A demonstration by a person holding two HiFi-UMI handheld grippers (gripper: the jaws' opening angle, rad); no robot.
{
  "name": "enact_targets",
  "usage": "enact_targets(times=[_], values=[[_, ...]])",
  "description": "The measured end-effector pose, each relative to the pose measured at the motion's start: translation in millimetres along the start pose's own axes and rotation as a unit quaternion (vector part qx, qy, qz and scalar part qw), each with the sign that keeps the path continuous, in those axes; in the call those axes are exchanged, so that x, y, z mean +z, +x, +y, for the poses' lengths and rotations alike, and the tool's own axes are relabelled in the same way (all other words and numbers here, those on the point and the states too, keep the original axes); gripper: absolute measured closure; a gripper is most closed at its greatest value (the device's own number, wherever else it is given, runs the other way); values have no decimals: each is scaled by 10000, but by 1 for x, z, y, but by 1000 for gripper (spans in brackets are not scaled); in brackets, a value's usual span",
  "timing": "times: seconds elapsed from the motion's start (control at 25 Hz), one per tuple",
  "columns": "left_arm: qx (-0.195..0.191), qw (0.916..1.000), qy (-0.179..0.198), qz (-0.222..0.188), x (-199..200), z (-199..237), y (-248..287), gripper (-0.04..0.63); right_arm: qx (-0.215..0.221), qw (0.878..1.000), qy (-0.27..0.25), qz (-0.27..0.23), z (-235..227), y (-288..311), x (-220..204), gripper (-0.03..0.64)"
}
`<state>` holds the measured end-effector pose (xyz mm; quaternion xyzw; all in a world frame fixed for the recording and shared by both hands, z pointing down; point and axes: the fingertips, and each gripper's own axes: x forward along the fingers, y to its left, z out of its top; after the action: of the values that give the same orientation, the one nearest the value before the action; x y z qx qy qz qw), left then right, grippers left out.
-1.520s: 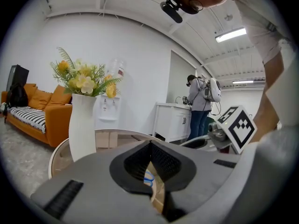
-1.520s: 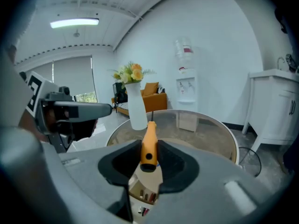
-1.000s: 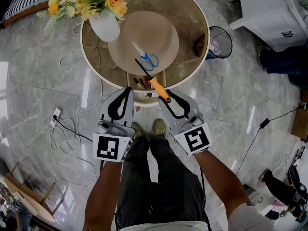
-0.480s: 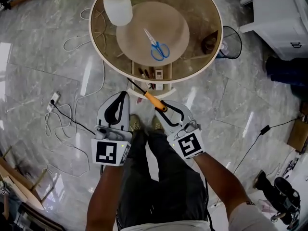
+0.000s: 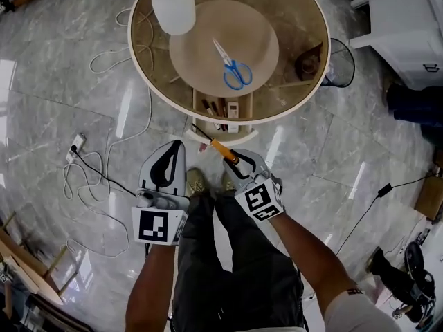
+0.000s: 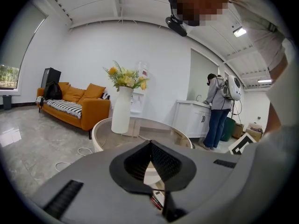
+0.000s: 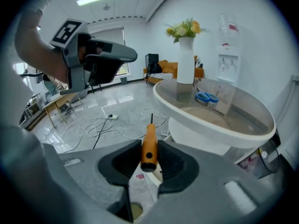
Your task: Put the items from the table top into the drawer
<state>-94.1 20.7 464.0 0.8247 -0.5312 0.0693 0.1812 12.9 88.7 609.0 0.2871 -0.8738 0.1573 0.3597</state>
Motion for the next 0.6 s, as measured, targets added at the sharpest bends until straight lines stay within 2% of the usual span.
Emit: enact_targets(times=[0.4, 0.6], values=[[-324, 9993, 146, -106, 1, 13, 32, 595, -623, 9925, 836, 635, -31, 65, -46, 509], [-466, 9986, 220, -148, 0, 19, 39, 595, -687, 9885, 890, 1008, -39, 98, -67, 509]])
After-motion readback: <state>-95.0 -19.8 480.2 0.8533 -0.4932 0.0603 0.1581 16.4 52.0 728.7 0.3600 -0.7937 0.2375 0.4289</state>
